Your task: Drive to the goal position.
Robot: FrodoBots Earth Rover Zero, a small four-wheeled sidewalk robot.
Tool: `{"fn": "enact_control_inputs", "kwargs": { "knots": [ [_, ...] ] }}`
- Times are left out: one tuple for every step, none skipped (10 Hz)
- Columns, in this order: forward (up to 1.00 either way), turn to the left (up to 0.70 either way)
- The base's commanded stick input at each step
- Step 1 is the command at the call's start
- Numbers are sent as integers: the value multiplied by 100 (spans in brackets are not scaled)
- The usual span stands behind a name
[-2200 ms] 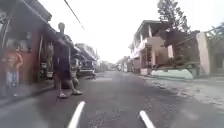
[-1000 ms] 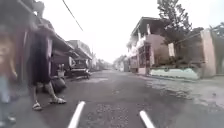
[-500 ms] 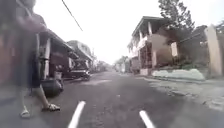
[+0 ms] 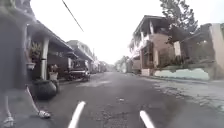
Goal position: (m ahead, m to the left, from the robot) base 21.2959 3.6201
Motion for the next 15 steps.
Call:
{"fn": "enact_control_inputs", "kwargs": {
  "knots": [
    [70,0],
    [70,0],
    [70,0],
    [70,0],
    [70,0],
    [70,0],
    [70,0],
    [70,0],
    [70,0],
    [70,0],
    [70,0],
    [70,0],
    [70,0],
    [70,0],
    [70,0]
  ]
}}
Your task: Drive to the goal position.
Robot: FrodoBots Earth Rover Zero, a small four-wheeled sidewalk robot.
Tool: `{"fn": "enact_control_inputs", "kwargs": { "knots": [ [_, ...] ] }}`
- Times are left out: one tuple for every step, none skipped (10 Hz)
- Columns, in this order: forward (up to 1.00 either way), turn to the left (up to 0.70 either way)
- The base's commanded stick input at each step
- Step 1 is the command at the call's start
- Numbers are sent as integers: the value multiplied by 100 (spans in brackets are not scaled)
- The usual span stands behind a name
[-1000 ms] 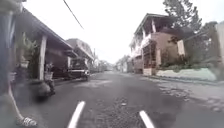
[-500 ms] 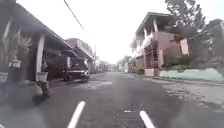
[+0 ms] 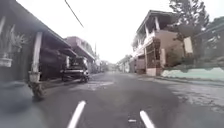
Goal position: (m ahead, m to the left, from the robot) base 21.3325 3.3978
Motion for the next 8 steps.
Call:
{"fn": "enact_control_inputs", "kwargs": {
  "knots": [
    [70,0],
    [70,0],
    [70,0],
    [70,0],
    [70,0],
    [70,0],
    [70,0],
    [70,0]
  ]
}}
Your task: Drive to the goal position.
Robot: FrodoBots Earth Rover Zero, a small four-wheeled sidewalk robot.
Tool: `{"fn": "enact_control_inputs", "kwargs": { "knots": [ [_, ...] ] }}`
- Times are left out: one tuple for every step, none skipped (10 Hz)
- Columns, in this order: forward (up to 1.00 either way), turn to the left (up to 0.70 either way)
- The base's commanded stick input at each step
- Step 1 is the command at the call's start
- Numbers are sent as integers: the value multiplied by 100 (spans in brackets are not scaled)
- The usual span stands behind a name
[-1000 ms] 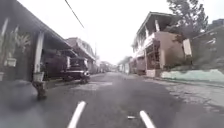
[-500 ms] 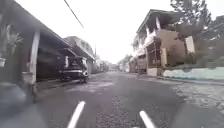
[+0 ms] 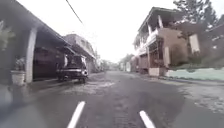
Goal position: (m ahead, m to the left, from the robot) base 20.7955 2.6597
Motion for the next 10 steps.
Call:
{"fn": "enact_control_inputs", "kwargs": {
  "knots": [
    [70,0],
    [70,0],
    [70,0],
    [70,0],
    [70,0],
    [70,0],
    [70,0],
    [70,0],
    [70,0],
    [70,0]
  ]
}}
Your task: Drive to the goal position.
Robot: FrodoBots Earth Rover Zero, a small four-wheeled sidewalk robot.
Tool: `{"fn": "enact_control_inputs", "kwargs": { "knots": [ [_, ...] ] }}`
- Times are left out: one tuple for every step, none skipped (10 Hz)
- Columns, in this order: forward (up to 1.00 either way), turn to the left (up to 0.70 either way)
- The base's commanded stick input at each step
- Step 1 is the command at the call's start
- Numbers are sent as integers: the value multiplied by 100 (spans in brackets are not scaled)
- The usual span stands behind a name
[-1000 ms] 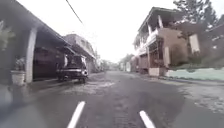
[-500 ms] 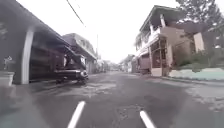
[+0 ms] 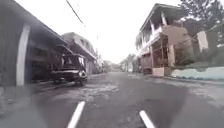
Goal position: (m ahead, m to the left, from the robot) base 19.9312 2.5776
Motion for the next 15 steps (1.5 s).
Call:
{"fn": "enact_control_inputs", "kwargs": {
  "knots": [
    [70,0],
    [70,0],
    [70,0],
    [70,0],
    [70,0],
    [70,0],
    [70,0],
    [70,0],
    [70,0],
    [70,0],
    [70,0],
    [70,0],
    [70,-7],
    [70,-7],
    [70,-7]
  ]
}}
